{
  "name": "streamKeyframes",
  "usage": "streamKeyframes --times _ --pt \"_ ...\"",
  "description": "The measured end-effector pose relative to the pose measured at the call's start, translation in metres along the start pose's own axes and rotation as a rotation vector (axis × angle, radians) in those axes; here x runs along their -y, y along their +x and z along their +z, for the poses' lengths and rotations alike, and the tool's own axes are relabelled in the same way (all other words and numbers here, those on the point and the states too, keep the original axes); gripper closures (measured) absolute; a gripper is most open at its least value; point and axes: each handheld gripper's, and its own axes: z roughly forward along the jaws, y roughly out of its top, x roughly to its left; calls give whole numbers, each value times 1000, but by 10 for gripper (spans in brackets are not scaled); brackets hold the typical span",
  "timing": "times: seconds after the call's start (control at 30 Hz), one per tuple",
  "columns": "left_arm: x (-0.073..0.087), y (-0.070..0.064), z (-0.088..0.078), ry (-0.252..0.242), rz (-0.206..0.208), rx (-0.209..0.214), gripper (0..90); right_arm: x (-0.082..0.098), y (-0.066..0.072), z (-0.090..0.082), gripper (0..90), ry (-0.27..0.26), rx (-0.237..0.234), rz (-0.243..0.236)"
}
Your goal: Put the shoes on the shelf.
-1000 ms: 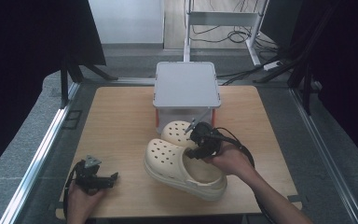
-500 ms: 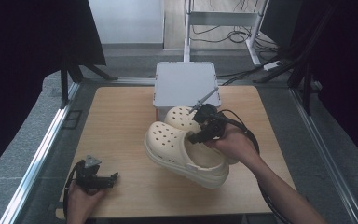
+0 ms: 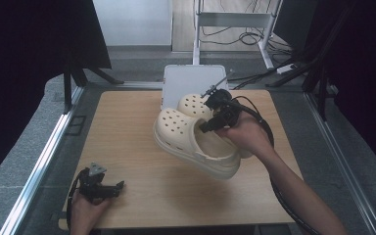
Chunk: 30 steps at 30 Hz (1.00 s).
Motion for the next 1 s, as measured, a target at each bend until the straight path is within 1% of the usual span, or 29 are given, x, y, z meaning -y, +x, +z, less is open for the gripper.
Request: streamKeyframes --times 0.13,0.23,0.33,0.43,0.53,0.67,0.7,0.8,0.87,0.9,1.0 --pt "0 0 0 0 0 0 0 -10 -5 -5 717 -13 24 23" --pt "0 0 0 0 0 0 0 -21 -9 -7 717 -22 47 50" --pt "0 0 0 4 0 5 0 -30 -14 -5 717 -33 66 67" --pt "0 0 0 0 0 0 0 -39 -20 -2 718 -41 88 104" --pt "0 0 0 0 0 0 0 -47 -25 2 718 -38 108 130" --pt "0 0 0 0 2 0 0 -59 -34 8 718 -38 142 179" --pt "0 0 0 1 5 1 0 -63 -37 10 718 -44 155 195" --pt "0 0 0 0 2 1 0 -71 -45 14 718 -53 173 246" --pt "0 0 0 0 8 1 0 -76 -50 17 719 -62 186 269" --pt "0 0 0 -1 3 2 0 -78 -52 18 719 -66 189 283" --pt "0 -1 0 -1 6 3 0 -85 -61 24 719 -83 209 331"
